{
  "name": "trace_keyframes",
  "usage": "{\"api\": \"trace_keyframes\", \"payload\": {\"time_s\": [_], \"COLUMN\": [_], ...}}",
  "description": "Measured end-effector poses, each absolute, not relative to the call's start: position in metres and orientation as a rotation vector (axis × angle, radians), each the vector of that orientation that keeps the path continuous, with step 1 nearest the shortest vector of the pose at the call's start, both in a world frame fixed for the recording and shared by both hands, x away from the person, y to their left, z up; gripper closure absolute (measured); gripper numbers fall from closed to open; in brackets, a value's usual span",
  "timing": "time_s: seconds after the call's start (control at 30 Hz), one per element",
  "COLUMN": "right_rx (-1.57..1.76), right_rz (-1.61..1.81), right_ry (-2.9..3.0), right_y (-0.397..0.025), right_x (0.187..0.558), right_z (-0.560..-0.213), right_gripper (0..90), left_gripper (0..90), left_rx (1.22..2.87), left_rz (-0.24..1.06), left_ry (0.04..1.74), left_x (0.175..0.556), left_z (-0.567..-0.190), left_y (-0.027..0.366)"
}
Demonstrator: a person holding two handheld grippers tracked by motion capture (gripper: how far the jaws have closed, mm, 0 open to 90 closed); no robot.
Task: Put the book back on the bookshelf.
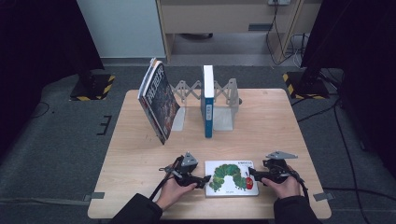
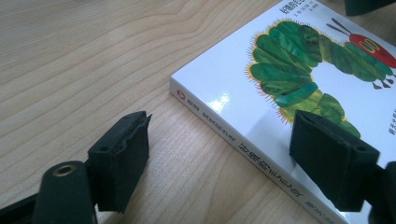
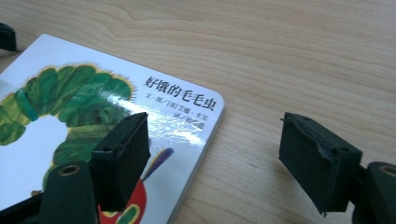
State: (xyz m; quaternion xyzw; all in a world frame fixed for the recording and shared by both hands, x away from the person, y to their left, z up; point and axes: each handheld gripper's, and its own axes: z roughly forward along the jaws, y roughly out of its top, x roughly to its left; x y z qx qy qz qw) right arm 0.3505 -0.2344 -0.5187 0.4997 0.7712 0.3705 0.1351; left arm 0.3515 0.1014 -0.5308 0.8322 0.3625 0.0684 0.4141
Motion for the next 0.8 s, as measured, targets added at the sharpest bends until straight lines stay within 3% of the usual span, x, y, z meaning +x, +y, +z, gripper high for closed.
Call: {"api": "trace_keyframes", "payload": {"time_s": [0.37,0.8], "right_rx": [1.510,1.509], "right_rz": [1.144,1.166], "right_ry": [2.278,2.321], "right_y": [-0.227,-0.219], "right_x": [0.347,0.345], "right_z": [-0.524,-0.525], "right_gripper": [28.8,33.1], "left_gripper": [14.7,4.1], "left_rx": [2.058,2.085], "left_rz": [0.160,0.168], "left_ry": [0.915,0.912], "left_x": [0.353,0.353], "left_z": [-0.536,-0.536], "left_y": [0.101,0.098]}}
